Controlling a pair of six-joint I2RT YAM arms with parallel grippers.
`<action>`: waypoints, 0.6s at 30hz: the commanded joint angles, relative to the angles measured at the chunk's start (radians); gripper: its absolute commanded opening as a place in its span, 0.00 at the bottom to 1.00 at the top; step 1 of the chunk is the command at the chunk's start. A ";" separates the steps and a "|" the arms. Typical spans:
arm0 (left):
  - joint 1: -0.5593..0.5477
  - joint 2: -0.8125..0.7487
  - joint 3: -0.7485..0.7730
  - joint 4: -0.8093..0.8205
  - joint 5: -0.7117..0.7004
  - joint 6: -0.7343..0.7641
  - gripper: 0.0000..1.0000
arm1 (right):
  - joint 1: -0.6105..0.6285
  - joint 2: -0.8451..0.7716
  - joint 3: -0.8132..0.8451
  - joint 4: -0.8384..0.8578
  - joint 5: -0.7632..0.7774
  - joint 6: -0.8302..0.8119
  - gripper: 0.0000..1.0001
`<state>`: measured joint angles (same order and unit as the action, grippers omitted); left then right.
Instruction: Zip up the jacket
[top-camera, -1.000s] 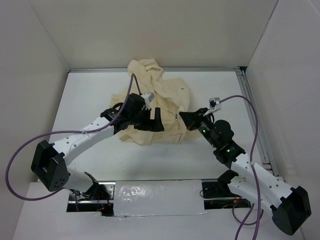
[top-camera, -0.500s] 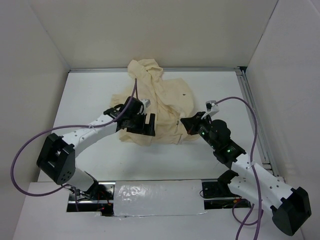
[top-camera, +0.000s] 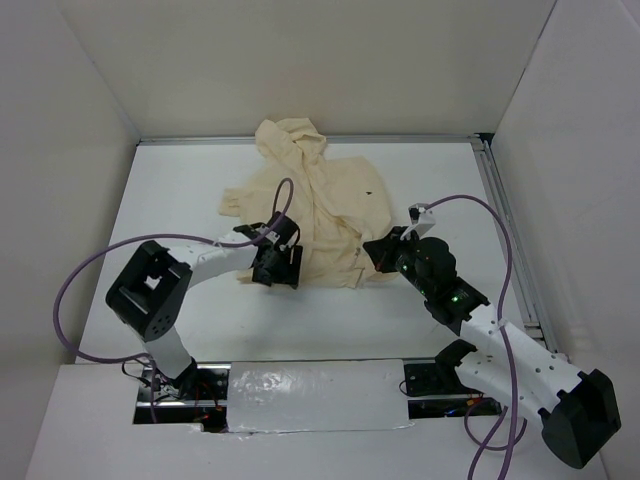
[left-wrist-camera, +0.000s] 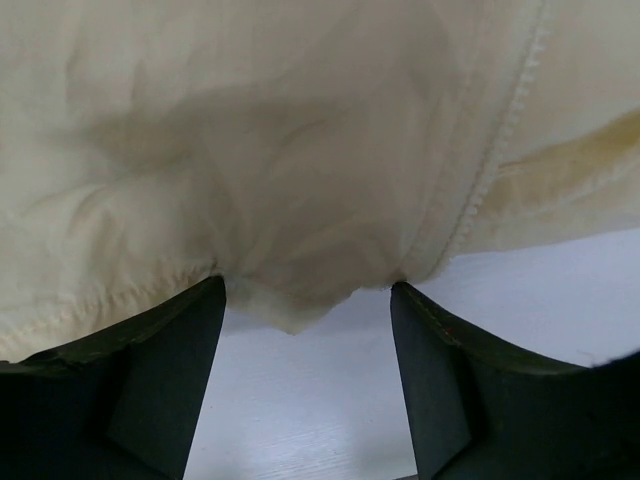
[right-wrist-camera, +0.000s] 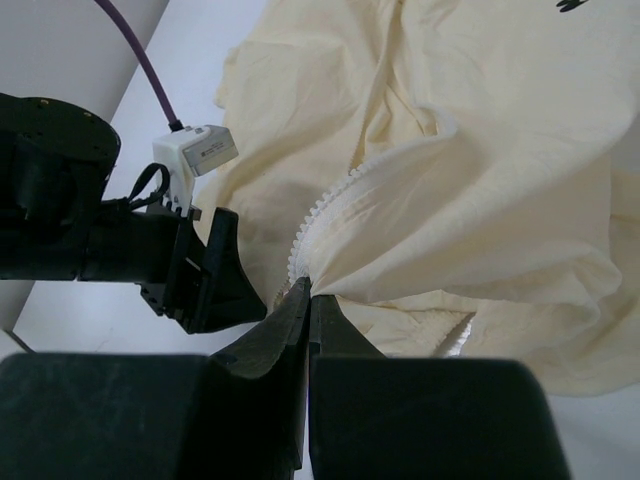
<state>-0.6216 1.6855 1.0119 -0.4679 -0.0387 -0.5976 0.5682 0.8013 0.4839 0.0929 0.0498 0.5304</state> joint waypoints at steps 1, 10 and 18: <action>-0.016 0.039 0.024 0.032 -0.041 -0.022 0.79 | -0.008 -0.002 0.001 0.004 0.012 0.005 0.00; -0.061 0.118 0.106 -0.066 -0.150 -0.123 0.73 | -0.018 -0.007 -0.019 -0.012 0.016 0.025 0.00; -0.121 0.269 0.186 -0.170 -0.194 -0.214 0.66 | -0.034 -0.020 -0.034 -0.015 0.022 0.034 0.00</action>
<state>-0.7097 1.8599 1.2156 -0.6083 -0.2104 -0.7635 0.5453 0.7998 0.4629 0.0731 0.0513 0.5571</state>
